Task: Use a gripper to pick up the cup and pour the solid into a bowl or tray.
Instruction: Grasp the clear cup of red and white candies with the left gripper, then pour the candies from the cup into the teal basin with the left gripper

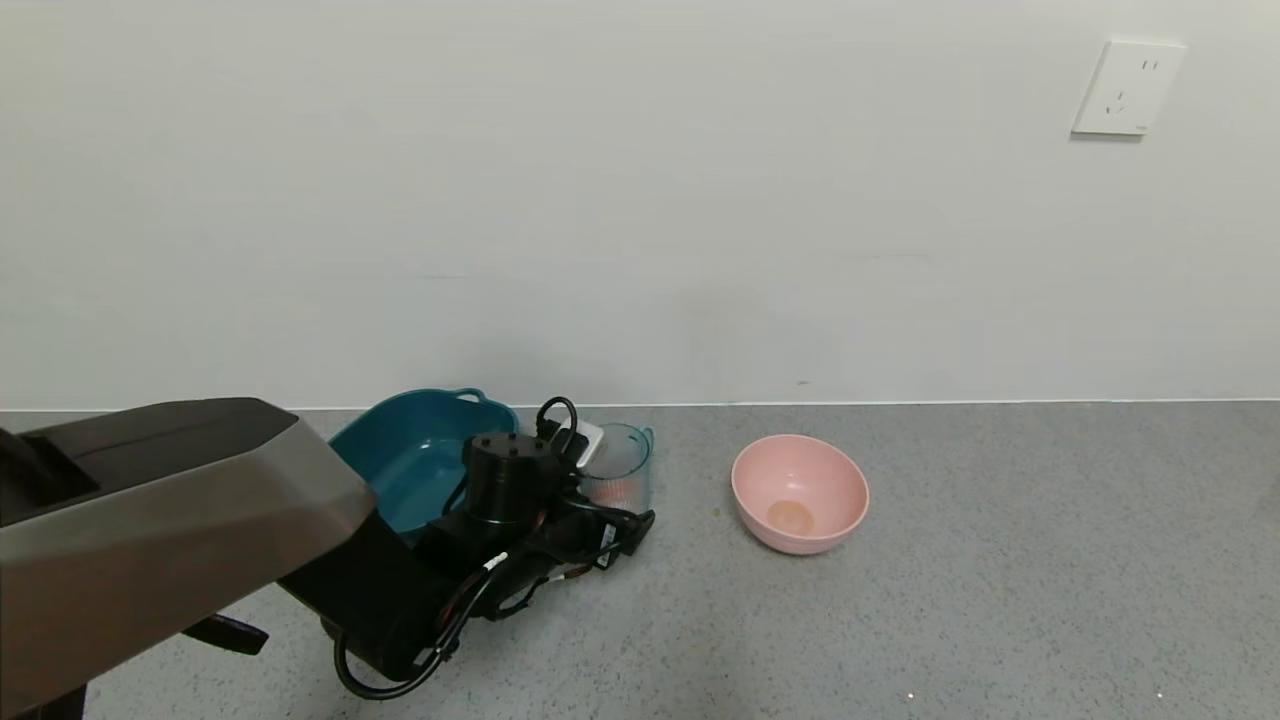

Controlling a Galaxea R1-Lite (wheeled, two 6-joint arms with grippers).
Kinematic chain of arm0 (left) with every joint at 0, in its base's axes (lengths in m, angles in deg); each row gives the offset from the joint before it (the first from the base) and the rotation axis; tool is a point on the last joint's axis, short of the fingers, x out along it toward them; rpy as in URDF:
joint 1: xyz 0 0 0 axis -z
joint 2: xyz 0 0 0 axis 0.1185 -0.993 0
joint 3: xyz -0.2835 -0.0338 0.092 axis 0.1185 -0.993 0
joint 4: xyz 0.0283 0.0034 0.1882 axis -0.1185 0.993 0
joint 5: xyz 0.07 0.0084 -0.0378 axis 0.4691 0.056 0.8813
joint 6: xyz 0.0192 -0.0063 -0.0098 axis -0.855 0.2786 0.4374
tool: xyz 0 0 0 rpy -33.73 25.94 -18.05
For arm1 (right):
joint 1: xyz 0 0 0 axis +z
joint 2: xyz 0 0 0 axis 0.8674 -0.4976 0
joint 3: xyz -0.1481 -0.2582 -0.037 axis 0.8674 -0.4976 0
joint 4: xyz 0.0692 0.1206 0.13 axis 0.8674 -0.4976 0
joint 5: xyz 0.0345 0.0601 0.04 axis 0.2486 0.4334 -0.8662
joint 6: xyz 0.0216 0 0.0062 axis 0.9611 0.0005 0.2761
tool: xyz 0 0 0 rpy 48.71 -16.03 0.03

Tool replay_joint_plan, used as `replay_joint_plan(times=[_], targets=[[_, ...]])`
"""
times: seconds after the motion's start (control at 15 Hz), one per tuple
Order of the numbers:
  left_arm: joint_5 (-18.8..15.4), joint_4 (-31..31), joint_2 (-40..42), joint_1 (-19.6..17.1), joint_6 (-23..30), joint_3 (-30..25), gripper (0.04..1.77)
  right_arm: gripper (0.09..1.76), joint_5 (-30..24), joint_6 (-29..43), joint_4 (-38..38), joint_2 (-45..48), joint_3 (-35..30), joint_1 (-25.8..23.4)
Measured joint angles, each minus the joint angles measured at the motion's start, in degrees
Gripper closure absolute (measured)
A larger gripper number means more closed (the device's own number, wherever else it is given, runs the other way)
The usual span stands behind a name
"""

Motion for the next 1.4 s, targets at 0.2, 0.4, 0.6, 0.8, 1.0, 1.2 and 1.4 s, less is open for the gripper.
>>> replay_joint_plan(times=[0.2,0.4,0.6,0.8,1.0,1.2,1.4], targets=[[-0.04,0.57,-1.27,0.0,-0.11,2.62,0.09,0.14,0.0,0.02,-0.02,0.0,0.0,0.02],[-0.04,1.97,-2.56,-0.15,-0.11,5.51,0.09,0.14,-0.04,0.0,-0.02,0.0,0.0,0.02],[-0.11,2.15,-4.24,-0.96,-0.11,7.64,0.09,0.14,-0.02,0.02,-0.02,0.0,0.0,0.0],[-0.56,2.17,-5.32,-1.66,-0.11,9.16,0.09,0.14,-0.04,0.0,-0.02,0.0,0.0,0.0],[-0.72,2.17,-6.08,-2.05,-0.11,10.28,0.09,0.14,-0.02,0.02,0.0,0.0,0.0,0.0],[-0.76,2.01,-6.52,-2.24,-0.02,10.64,0.17,0.14,-0.02,0.02,0.0,0.0,0.0,0.0],[-0.72,1.95,-6.63,-2.29,-0.02,10.64,0.48,0.14,-0.02,0.02,-0.02,0.0,0.0,0.0]])
